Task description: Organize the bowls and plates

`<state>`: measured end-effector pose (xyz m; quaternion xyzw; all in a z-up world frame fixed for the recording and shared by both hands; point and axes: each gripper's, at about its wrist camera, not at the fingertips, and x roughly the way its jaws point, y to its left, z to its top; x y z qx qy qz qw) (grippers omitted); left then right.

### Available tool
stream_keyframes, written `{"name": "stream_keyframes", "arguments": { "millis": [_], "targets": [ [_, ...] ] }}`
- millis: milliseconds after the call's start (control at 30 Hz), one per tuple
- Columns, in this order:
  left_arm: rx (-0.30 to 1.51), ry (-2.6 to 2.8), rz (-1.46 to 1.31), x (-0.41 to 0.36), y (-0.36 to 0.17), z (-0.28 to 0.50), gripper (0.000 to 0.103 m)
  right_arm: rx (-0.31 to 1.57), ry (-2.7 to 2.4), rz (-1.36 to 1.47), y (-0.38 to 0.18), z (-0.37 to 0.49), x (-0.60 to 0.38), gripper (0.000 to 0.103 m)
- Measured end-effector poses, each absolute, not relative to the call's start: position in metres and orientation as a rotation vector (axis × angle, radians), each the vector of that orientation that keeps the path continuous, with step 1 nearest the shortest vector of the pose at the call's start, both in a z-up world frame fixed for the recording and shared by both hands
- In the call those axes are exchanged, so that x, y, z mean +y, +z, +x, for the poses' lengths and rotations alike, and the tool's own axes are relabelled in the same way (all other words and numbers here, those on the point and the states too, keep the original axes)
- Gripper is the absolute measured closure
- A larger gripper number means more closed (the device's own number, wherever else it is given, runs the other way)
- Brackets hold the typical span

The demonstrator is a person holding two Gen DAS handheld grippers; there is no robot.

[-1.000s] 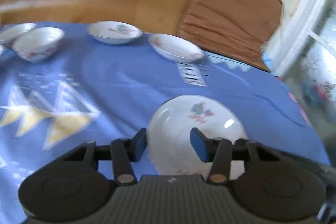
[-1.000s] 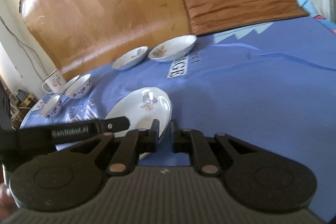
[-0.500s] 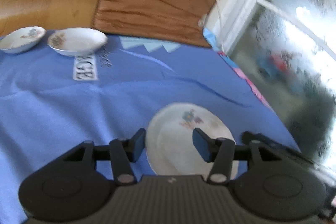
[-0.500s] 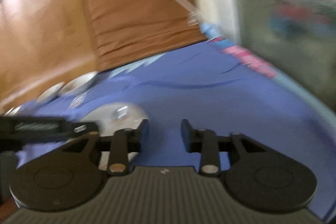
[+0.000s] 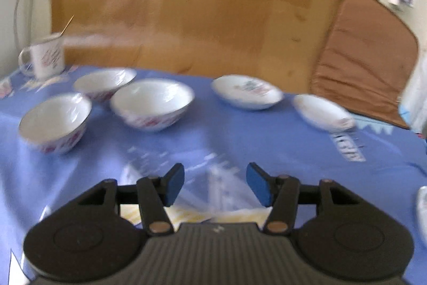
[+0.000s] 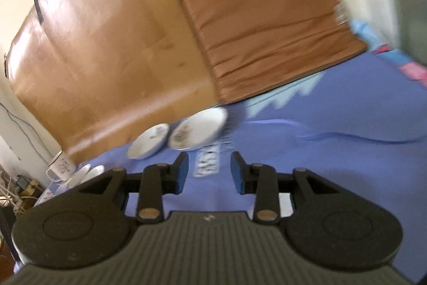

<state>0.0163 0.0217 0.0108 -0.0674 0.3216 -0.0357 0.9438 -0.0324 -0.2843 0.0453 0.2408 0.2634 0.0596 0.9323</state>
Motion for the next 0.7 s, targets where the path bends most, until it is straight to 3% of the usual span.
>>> {"name": "stream_keyframes", "arguments": {
  "millis": [100,433,500,533,700],
  "targets": [
    [0.624,-0.098,-0.177,0.033,0.007,0.010,0.042,0.606,0.101,0.531,0.039,0.019,-0.267,0.065],
    [0.634,-0.095,-0.201,0.033,0.001,0.017,0.041,0.746,-0.118,0.590,-0.007,0.130,-0.280,0.063],
    [0.632,-0.096,-0.209,0.034,0.002,0.015,0.041,0.751,-0.132,0.564,-0.006,0.135,-0.277,0.076],
    [0.631,-0.097,-0.212,0.034,0.002,0.015,0.041,0.762,-0.127,0.546,-0.006,0.137,-0.274,0.094],
    [0.631,-0.096,-0.213,0.034,0.002,0.015,0.040,0.781,-0.068,0.449,0.001,0.117,-0.259,0.092]
  ]
}}
